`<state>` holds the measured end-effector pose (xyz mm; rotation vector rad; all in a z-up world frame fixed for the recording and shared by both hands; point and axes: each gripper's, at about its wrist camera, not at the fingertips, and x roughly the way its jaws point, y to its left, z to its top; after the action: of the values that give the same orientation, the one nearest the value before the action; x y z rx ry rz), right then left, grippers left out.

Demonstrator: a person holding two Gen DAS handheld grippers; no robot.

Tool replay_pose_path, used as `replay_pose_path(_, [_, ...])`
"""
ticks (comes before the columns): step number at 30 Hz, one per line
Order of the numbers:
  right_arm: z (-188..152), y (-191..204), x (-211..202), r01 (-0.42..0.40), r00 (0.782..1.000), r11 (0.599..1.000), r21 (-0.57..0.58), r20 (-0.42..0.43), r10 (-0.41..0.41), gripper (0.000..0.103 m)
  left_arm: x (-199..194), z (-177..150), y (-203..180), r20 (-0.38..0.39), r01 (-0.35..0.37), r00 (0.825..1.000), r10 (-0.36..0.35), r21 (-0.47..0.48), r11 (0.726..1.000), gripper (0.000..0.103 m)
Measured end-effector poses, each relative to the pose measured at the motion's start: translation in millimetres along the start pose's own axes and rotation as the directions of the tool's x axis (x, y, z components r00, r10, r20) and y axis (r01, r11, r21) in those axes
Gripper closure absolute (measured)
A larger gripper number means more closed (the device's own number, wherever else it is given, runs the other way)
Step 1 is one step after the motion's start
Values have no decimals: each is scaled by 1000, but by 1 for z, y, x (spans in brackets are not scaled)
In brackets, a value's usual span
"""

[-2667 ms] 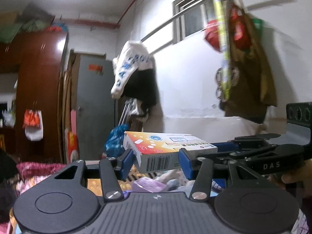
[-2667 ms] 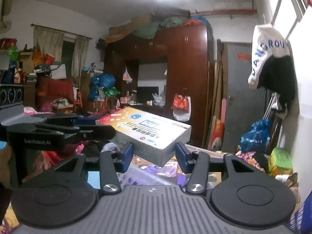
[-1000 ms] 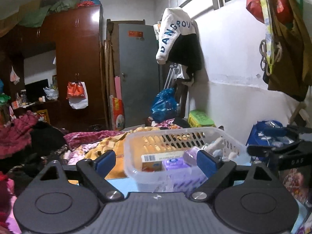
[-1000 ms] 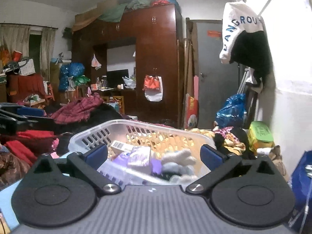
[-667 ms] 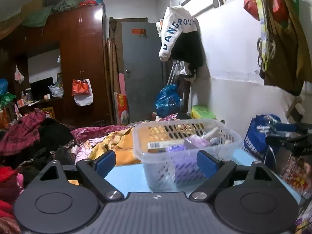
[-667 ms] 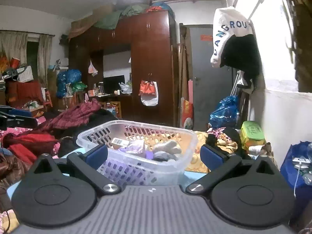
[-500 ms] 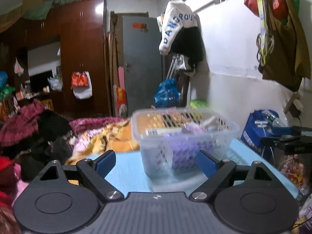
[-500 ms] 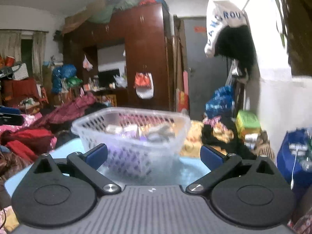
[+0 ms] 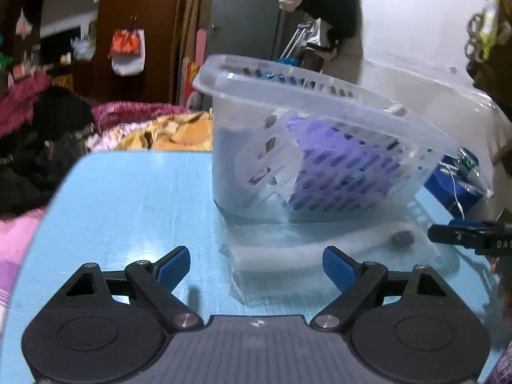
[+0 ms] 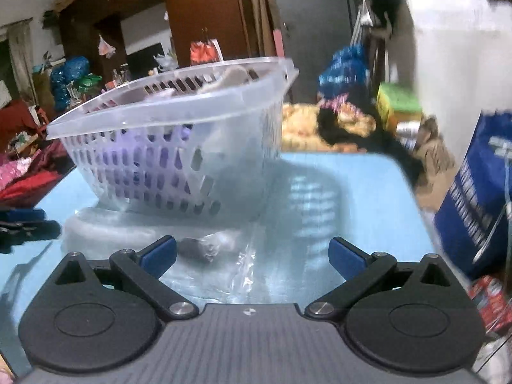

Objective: Organize objects
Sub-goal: 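Move both tools back down to the clear plastic bag on the table, then pinch the clear plastic bag with both tools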

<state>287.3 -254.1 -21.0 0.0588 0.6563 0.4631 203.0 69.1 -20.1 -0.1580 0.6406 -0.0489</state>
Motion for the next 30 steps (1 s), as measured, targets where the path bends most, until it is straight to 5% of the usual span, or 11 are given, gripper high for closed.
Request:
replay_pose_path(9, [-7,7,15,-51,997,998,-37,-53,49,0,14,-3,-2,-11,13,1000,-13,19,1000,11])
replay_pose_path(16, [-11,31,17,-27,998,982,-186,-57,16,21,20,-5,-19,-3,3,1000,-3,80,997,12])
replay_pose_path(30, [-21,48,-1,-62,998,966,-252,-40,53,70,7,-12,-36,37,-38,999,33,170,985,59])
